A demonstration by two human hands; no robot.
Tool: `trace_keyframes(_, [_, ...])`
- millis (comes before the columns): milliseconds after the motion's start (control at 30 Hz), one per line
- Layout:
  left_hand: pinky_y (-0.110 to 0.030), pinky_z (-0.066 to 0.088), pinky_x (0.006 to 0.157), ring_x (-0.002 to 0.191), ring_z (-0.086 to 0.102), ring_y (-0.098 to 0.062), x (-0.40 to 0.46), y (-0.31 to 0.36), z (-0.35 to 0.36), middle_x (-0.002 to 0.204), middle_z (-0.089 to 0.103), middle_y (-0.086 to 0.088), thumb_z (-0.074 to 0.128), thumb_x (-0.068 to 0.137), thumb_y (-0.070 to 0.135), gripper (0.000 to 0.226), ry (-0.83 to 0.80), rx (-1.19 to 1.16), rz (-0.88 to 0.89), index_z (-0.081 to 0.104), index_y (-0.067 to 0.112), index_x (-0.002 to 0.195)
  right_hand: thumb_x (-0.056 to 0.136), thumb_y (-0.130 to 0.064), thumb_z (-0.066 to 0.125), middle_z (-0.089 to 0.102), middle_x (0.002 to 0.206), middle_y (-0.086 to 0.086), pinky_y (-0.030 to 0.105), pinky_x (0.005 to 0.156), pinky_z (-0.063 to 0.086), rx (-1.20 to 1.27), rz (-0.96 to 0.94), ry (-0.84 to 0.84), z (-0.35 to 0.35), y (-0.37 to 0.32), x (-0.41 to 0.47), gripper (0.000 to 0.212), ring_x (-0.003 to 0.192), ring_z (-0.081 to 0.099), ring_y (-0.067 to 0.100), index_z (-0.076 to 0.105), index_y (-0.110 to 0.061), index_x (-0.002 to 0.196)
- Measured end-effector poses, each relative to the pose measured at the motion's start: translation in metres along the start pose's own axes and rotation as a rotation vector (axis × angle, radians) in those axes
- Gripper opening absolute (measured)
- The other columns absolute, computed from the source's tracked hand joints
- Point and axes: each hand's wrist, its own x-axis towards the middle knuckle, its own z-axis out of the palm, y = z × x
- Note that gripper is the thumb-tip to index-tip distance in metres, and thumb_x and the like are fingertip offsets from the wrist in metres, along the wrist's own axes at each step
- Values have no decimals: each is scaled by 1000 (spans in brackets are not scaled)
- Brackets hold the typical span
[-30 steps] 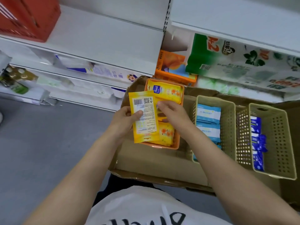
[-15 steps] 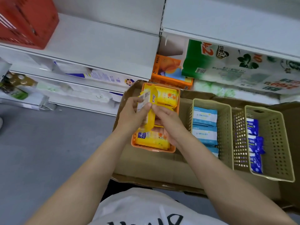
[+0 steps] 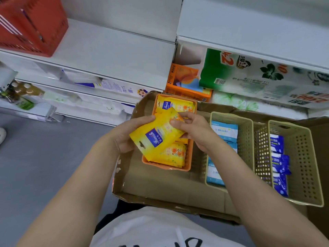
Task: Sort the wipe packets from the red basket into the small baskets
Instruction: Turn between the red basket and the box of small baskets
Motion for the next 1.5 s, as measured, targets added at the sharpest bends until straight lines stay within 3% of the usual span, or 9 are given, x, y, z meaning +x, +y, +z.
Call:
trace_keyframes(67, [-40,57,81,100,70,-25,2,2,-4,115,71,-10,70,80,50,55,108,92,43,63,17,123,76,-26,83,68,119,8,40,81,60,62,31,95,-7,5,3,55,102,70,21,56,-14,122])
trace_keyframes(167, [-35,58,78,93,72,-22,6,0,-4,107,74,-11,73,73,34,45,204,203,126,63,12,111,74,-28,85,65,124,10,45,82,60,41,83,110,-15,13,3,63,103,69,23,51,-13,126])
trace_keyframes(300, [-35,57,74,88,73,-20,13,-6,-5,96,76,-4,78,77,23,30,272,403,153,66,14,103,76,-34,84,51,132,-7,42,91,55,-431,-57,28,-17,12,-4,83,116,55,14,35,-38,143])
trace_keyframes(433, [-29,58,70,89,73,-16,17,-12,-2,103,74,-1,76,82,20,25,238,426,127,67,17,106,81,-35,79,56,123,-11,34,91,55,-563,-19,-132,-21,11,-10,50,110,58,11,58,-30,127])
trace_keyframes(600, [-36,53,87,102,63,-16,30,-45,-12,113,64,1,73,85,34,42,668,476,253,57,20,122,77,-36,82,66,119,-5,38,88,56,-563,32,93,-46,26,-13,47,102,65,15,67,-25,120])
trace_keyframes(867, [-38,57,84,98,65,-16,50,-97,-12,119,65,-5,63,94,26,37,695,425,165,56,19,130,83,-39,75,51,141,-1,36,98,48,-825,42,14,-6,52,-5,51,127,50,23,61,-26,131])
trace_keyframes(1100, [-43,59,82,98,69,-17,52,-106,-18,116,69,-7,60,96,23,31,688,352,172,61,18,127,88,-46,67,59,133,1,39,95,49,-985,-90,197,17,78,-2,47,122,54,24,61,-28,131])
trace_keyframes(1200, [-32,58,74,100,67,-16,51,-109,-16,115,67,-3,60,96,25,32,700,331,184,60,19,127,89,-47,65,60,131,-1,38,96,46,-1036,-159,256,20,81,-4,46,125,49,21,60,-29,131])
trace_keyframes(1500, [-31,57,74,98,67,-15,54,-111,-17,114,68,-2,61,94,26,33,698,284,174,60,22,127,87,-52,65,56,135,-4,39,100,44,-1058,-141,254,25,87,-3,55,130,43,19,53,-29,135])
